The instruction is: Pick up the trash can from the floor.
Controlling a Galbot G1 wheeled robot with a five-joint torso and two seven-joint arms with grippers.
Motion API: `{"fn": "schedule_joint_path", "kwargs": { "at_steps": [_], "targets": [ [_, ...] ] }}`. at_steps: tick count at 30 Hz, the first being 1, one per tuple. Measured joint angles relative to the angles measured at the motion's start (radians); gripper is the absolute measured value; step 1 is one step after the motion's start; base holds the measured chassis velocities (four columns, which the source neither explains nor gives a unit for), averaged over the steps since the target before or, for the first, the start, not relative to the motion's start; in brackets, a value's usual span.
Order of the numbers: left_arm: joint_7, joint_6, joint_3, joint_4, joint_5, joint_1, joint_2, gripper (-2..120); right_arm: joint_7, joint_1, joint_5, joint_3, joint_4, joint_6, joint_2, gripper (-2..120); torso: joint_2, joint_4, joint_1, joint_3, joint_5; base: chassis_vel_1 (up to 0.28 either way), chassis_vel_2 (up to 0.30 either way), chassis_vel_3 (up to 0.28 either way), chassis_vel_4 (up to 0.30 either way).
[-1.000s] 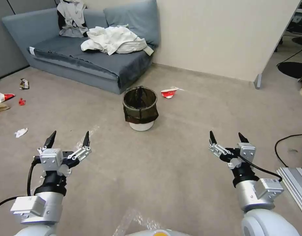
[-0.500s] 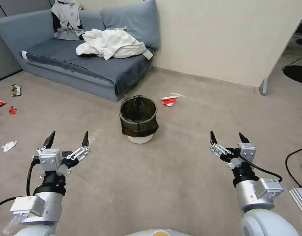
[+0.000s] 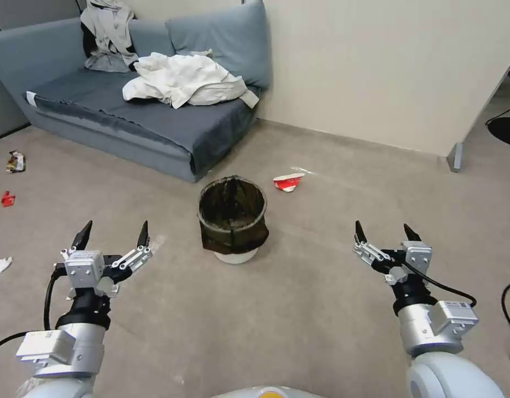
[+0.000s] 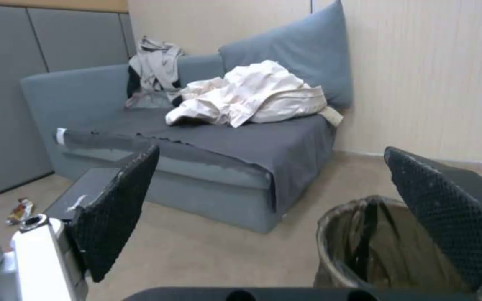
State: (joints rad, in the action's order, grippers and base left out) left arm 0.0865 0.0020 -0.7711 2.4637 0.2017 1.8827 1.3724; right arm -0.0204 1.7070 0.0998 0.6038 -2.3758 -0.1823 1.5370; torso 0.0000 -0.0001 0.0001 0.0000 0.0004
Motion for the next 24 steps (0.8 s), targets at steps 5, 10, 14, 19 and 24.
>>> {"fn": "schedule_joint_path", "kwargs": {
  "at_steps": [5,10,14,19,24],
  "targets": [
    [0.000,0.000,0.000,0.000,0.001,0.000,0.000,100,0.000,0.000,0.000,-0.001,0.001,0.000,0.000,100,0.000,0.0002,0.000,0.000,-0.0002,-0.145,0.173,0.166,-0.155],
    [0.000,0.000,0.000,0.000,0.001,0.000,0.000,100,0.001,0.000,0.000,-0.001,0.001,-0.001,0.000,100,0.000,0.0000,0.000,0.000,-0.0006,-0.155,0.157,0.159,-0.155],
    [0.001,0.000,0.000,0.000,0.001,0.001,0.001,100,0.001,-0.001,0.000,-0.002,0.003,-0.001,0.000,100,0.000,0.0001,0.000,0.000,-0.0006,-0.167,0.158,0.172,-0.150],
    [0.002,0.012,0.007,0.000,0.002,0.000,0.001,100,-0.002,-0.001,0.000,-0.007,0.008,0.005,-0.001,100,0.000,0.0002,0.000,0.000,-0.0003,-0.160,0.159,0.159,-0.161],
    [0.003,0.035,0.011,-0.004,0.002,-0.011,-0.002,100,-0.004,-0.001,0.000,-0.010,0.009,0.011,-0.003,100,0.000,0.0000,0.000,0.000,-0.0001,-0.107,0.102,0.102,-0.104]
  ]
}}
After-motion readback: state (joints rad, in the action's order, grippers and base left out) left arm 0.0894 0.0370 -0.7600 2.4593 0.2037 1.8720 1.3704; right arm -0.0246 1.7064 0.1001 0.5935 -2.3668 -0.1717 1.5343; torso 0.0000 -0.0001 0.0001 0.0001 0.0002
